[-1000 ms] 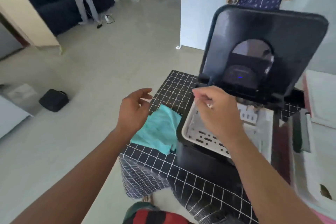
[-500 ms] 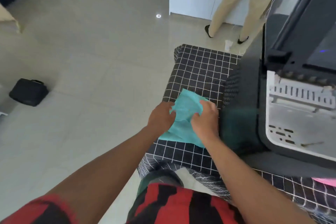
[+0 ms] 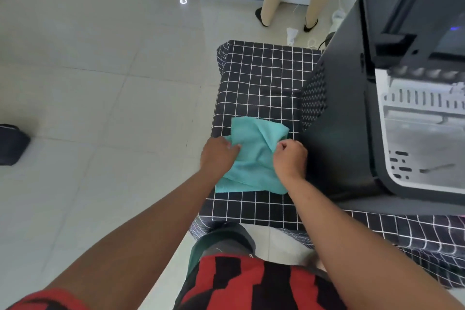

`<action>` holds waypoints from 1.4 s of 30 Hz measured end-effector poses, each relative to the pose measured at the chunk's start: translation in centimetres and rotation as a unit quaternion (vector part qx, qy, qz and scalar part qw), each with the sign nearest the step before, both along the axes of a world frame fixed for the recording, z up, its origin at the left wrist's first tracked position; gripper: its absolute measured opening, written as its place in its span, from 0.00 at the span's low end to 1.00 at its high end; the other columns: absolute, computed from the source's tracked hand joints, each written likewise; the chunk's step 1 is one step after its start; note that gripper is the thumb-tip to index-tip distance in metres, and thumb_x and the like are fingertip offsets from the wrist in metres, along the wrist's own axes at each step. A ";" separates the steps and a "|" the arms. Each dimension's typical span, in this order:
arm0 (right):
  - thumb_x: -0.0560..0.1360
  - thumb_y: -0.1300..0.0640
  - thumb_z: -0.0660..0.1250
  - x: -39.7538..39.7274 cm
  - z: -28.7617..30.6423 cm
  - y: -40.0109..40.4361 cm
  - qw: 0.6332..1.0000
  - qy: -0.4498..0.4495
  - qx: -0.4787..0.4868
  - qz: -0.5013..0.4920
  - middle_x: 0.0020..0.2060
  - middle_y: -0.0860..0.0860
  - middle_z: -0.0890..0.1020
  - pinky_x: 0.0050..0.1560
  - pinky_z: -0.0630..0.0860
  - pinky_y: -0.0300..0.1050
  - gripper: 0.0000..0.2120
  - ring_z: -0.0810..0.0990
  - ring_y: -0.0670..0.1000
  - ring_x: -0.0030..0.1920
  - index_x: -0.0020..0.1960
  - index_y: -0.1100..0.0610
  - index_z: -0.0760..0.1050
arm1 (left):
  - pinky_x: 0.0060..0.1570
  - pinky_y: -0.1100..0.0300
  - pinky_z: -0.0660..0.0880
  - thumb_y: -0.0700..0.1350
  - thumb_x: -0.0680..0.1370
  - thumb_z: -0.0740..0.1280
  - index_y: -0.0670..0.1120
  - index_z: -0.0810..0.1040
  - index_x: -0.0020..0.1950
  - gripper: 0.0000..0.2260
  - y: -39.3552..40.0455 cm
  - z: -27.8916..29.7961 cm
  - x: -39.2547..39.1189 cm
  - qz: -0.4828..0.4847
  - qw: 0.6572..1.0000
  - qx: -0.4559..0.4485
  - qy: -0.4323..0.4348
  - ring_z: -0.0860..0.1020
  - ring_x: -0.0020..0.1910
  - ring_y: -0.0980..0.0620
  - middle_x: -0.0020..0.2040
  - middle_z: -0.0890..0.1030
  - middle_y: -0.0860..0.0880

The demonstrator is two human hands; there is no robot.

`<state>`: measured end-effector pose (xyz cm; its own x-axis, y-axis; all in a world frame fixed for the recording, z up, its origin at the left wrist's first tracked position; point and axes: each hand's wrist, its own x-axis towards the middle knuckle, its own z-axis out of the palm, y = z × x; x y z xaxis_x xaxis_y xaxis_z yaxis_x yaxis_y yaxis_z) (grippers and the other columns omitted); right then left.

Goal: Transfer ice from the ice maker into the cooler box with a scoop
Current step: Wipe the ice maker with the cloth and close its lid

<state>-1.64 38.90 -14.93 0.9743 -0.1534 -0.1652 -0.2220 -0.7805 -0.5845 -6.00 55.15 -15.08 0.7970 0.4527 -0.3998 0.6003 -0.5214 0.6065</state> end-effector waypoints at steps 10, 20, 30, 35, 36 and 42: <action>0.75 0.51 0.66 -0.9 -1.7 -0.6 0.994 0.104 -0.014 0.023 0.63 0.59 0.73 0.59 0.72 0.53 0.25 0.74 0.60 0.61 0.68 0.59 0.67 | 0.51 0.50 0.75 0.59 0.74 0.68 0.43 0.72 0.60 0.23 -1.5 -1.8 -5.1 0.068 0.996 0.023 0.047 0.77 0.52 0.42 0.55 0.74 0.44; 0.72 0.54 0.64 -3.1 4.8 -0.5 0.993 -0.010 -0.014 0.115 0.46 0.54 0.76 0.53 0.72 0.51 0.08 0.72 0.55 0.50 0.41 0.59 0.71 | 0.40 0.53 0.75 0.45 0.68 0.70 0.43 0.77 0.40 0.07 -1.1 -0.5 -4.4 0.087 0.987 -0.138 0.004 0.78 0.40 0.44 0.40 0.80 0.44; 0.70 0.59 0.68 -7.1 20.5 -5.1 0.967 -0.192 0.164 0.045 0.39 0.38 0.76 0.37 0.70 0.26 0.16 0.76 0.35 0.41 0.51 0.45 0.67 | 0.36 0.54 0.78 0.42 0.68 0.71 0.46 0.80 0.51 0.12 -3.3 11.9 -1.7 -0.004 0.882 -0.437 -0.175 0.83 0.41 0.44 0.46 0.84 0.42; 0.74 0.56 0.65 -4.4 22.2 -9.7 0.984 -0.178 0.025 0.003 0.46 0.53 0.80 0.50 0.73 0.53 0.16 0.75 0.56 0.48 0.62 0.53 0.71 | 0.40 0.54 0.77 0.42 0.67 0.72 0.49 0.79 0.49 0.11 -6.7 15.6 3.1 -0.042 0.917 -0.350 -0.189 0.83 0.44 0.46 0.46 0.84 0.47; 0.74 0.56 0.64 -3.8 21.8 -10.3 0.986 -0.165 -0.007 0.005 0.45 0.55 0.81 0.51 0.72 0.54 0.12 0.75 0.58 0.47 0.58 0.56 0.74 | 0.40 0.57 0.75 0.42 0.68 0.71 0.49 0.78 0.50 0.12 -7.4 15.8 4.0 -0.050 0.935 -0.304 -0.175 0.82 0.46 0.47 0.47 0.83 0.49; 0.76 0.51 0.61 -3.4 20.2 -11.5 0.979 -0.174 -0.101 0.034 0.42 0.52 0.78 0.49 0.70 0.53 0.10 0.72 0.56 0.46 0.48 0.54 0.78 | 0.62 0.65 0.68 0.45 0.77 0.66 0.52 0.70 0.65 0.17 -11.2 17.1 4.0 -0.141 0.919 -0.061 -0.363 0.69 0.62 0.62 0.66 0.71 0.57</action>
<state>-5.04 27.36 5.22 0.9752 -0.0815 0.2058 0.0200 -0.8937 -0.4483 -2.01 43.98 1.97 0.9523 0.1744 0.2504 -0.1350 -0.4948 0.8584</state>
